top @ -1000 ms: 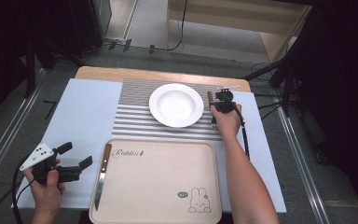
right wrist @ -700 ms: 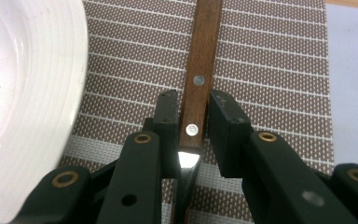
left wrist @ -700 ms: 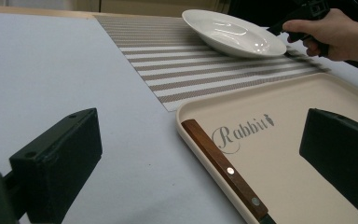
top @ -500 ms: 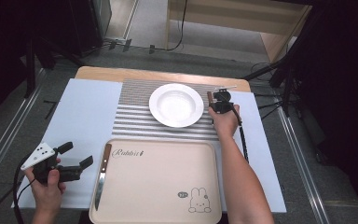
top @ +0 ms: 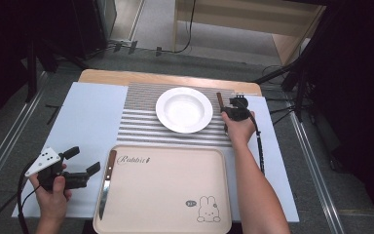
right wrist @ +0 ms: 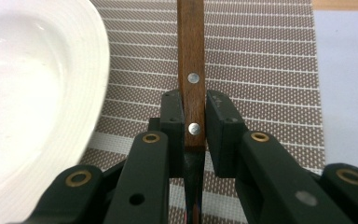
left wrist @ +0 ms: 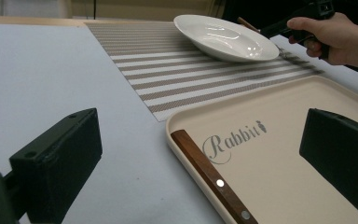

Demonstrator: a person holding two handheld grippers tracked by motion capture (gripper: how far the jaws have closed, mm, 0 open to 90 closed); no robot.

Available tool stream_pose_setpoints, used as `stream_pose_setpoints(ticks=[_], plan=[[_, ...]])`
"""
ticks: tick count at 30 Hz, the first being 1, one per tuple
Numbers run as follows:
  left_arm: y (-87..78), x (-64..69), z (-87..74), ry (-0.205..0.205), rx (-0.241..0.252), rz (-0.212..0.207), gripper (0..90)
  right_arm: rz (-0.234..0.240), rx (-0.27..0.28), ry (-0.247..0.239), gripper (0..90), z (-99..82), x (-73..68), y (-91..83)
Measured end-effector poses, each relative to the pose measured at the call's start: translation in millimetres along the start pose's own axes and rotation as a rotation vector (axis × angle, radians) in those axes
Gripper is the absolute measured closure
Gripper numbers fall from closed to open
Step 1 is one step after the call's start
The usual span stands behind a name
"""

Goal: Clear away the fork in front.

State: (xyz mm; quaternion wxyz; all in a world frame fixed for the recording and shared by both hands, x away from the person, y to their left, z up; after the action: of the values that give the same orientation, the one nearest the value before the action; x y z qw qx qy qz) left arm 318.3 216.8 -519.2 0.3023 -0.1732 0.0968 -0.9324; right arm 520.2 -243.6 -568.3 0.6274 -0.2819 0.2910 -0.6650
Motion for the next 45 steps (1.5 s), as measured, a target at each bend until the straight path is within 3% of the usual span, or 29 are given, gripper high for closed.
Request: stream_pose_setpoints(ticks=[9,21,25,33,45], plan=[[10.3,13.0,8.8,0.018,0.002,-0.027,0.0,0.061,0.130,-0.006,76.9,-1.3,5.0,-25.6],[34.6,28.5,22.9,0.071,-0.025,-0.065,0.0,0.148,0.250,0.010,76.9,-6.0,1.4,-59.5],[43.1,34.1,27.1,0.088,-0.032,-0.070,0.0,0.181,0.274,0.003,76.9,-11.4,0.5,-69.2],[68.3,52.7,38.1,0.116,-0.045,-0.121,0.0,0.246,0.336,-0.016,76.8,-20.3,-3.4,-91.0],[108.0,78.6,50.5,0.149,-0.065,-0.189,0.0,0.331,0.386,-0.021,76.8,-38.3,-9.5,-116.2]])
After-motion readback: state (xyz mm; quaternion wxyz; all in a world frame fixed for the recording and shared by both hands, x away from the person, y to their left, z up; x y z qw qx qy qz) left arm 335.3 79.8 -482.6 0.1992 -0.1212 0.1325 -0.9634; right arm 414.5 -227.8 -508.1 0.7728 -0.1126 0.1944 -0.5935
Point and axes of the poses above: each handheld gripper's, and its own axes: y roughly forward along the jaws, z roughly out of its top, x roughly to its right, the point moved 10 cm from there along y, roughly forward along the jaws, and after that the axes turned 14 degrees about -z, right-handed, at the moved point
